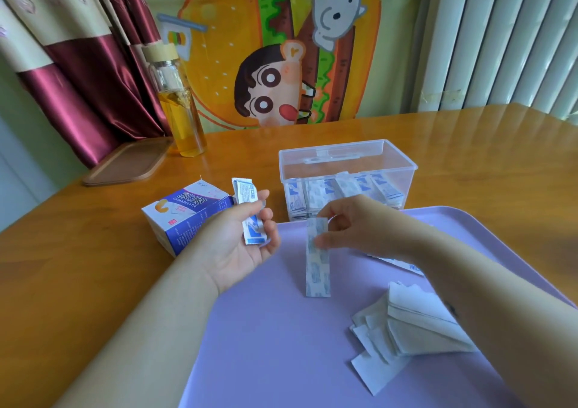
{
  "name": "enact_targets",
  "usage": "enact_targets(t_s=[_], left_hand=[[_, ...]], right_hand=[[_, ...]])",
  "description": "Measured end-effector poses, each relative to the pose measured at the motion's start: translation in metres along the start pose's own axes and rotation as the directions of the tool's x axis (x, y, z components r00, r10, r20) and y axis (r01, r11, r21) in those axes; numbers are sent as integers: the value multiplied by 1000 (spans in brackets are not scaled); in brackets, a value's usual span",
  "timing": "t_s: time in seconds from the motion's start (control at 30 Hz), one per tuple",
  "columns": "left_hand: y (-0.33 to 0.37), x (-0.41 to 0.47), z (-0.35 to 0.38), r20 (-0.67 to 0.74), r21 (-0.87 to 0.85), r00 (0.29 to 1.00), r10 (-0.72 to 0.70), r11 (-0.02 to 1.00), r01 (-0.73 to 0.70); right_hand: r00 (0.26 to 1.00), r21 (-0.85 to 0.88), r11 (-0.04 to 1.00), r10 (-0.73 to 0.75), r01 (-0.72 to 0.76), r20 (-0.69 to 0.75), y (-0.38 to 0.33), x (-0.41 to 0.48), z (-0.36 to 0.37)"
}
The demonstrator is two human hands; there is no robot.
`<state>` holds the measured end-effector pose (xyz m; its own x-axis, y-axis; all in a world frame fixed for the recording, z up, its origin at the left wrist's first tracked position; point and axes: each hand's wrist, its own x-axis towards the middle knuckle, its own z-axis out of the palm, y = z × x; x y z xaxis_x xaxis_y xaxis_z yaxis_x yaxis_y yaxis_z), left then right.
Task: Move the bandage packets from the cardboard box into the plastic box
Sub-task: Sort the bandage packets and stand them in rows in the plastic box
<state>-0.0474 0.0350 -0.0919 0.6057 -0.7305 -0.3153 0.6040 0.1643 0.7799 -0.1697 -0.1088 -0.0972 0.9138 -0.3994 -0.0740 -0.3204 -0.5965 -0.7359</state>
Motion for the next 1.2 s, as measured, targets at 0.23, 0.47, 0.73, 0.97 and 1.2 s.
enact_targets(t_s=[0.23,0.47,0.73,0.97,1.2], left_hand=[[2,2,2,4,2,999,-54,999,53],[1,4,1,-17,2,998,-66,998,66],[4,6,-3,-49,-2,997,-63,998,63],[6,3,-2,-53,-2,996,-65,998,65],[6,1,-2,0,57,997,-82,995,82]], right_hand=[[844,282,923,-77,262,-530,-37,33,-71],[962,-201,950,205,-240,-182,-30,103,-71],[948,-234,919,307,-318,-85,-26,119,-50],[968,-691,683,224,-236,-110,-32,114,-44],[969,-365,918,72,-157,-236,-39,112,-54]])
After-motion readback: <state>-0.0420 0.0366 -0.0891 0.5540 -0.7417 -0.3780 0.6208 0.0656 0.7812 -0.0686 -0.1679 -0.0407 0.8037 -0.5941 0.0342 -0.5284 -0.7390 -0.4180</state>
